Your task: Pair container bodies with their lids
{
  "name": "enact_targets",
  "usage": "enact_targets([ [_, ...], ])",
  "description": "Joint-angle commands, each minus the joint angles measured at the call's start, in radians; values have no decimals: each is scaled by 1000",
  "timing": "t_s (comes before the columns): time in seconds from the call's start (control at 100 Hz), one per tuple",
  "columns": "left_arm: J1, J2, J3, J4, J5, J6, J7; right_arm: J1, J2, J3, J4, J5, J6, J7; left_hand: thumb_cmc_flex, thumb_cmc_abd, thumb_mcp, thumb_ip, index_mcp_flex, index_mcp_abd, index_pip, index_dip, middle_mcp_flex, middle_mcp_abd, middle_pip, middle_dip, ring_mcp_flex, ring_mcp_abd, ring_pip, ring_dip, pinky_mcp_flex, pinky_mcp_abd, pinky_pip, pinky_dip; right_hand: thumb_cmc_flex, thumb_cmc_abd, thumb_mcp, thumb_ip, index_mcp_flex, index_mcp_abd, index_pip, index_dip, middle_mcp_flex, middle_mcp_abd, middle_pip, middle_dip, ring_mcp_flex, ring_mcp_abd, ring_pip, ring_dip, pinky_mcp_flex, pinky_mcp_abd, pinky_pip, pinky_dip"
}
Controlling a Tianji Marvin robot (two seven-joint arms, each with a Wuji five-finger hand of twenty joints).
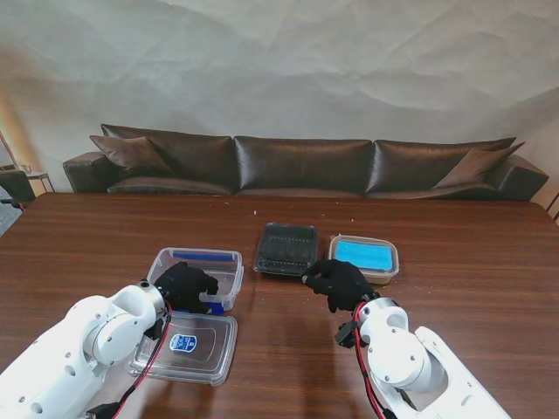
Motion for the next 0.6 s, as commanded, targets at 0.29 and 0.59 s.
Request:
enact_targets([
  [0.29, 74, -5, -98, -117, -76, -8, -64, -3, -2, -9, 1, -3, -3, 13, -113, 179, -261, 39, -95, 33, -370, -273, -176, 41, -160, -198, -245, 65, -303, -204, -176, 27, -450, -162, -1, 23, -22, 12, -1, -2, -14, 5, 20, 27, -15, 5, -18, 31, 3, -11, -215, 27, -10, 21],
  [0.59, 278, -20, -319, -325, -152, -4, -55, -28, 5, -43, -37, -31, -21, 22, 35, 278, -389, 64, -22, 21, -363, -319, -41, 69, -72, -78, -105, 56, -98, 3, -125, 25, -207, 15, -1, 17, -20, 11, -22, -20, -18, 5, 22, 21, 12, 21, -17, 17, 24, 0, -202, 14, 2, 24],
])
